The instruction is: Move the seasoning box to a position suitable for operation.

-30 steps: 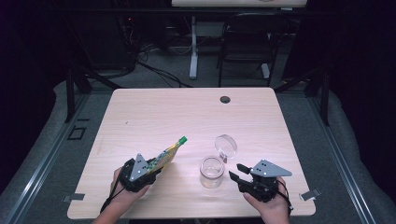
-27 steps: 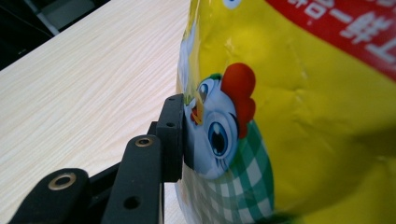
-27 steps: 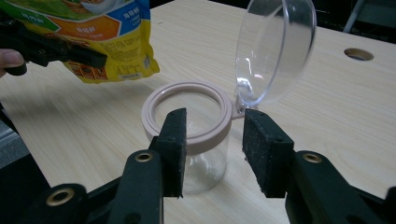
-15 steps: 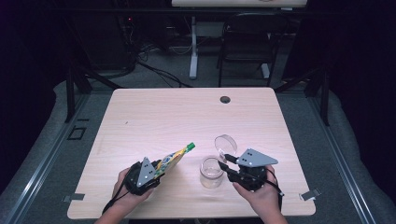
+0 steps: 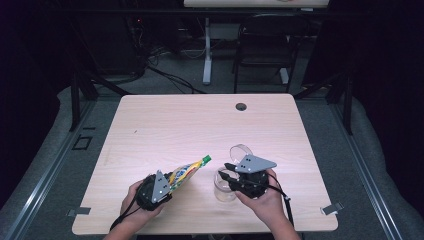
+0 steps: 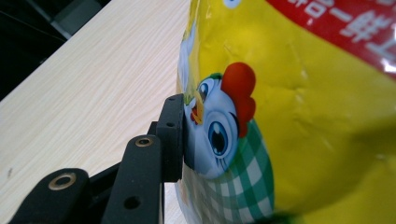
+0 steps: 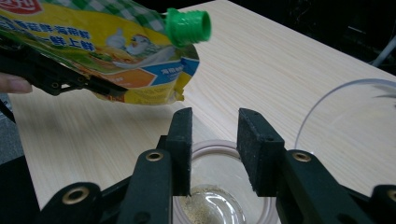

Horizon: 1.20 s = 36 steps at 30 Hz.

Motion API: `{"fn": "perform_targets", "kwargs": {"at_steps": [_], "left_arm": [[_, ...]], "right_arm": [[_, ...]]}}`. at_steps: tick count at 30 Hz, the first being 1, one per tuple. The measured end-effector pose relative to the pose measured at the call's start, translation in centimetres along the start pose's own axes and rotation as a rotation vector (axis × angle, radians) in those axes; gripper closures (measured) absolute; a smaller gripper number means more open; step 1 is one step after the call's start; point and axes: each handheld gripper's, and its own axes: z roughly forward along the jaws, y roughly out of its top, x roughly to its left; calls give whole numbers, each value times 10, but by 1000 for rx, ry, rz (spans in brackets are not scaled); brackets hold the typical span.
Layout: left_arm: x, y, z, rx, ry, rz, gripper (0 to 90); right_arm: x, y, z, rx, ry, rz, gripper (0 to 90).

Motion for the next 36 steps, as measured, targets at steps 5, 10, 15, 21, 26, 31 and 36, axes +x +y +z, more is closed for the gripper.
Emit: {"fn": "perform_targets", "kwargs": {"at_steps": [5,10,15,21,26,31,36], "left_arm": [[-4,2,0,16,28,41,637],[-12,4,2,34,59,105,637],[-15,4,4,41,64,130,637],[-18,4,4,50,83,168,637],[-21,4,5,60,107,205,637],[-24,4,6,70,121,232,637],[-25,5,8,80,140,244,637]], "right_arm": [[7,-1,4,-18,7,-14,657],[15,-2,5,-6,20,-49,658],[20,-3,6,3,19,-66,663],[19,-5,6,8,-8,-69,659],[17,-5,4,-6,-16,-78,652],[20,-5,4,4,-13,-101,653],[21,-6,4,13,-13,-104,656]]}}
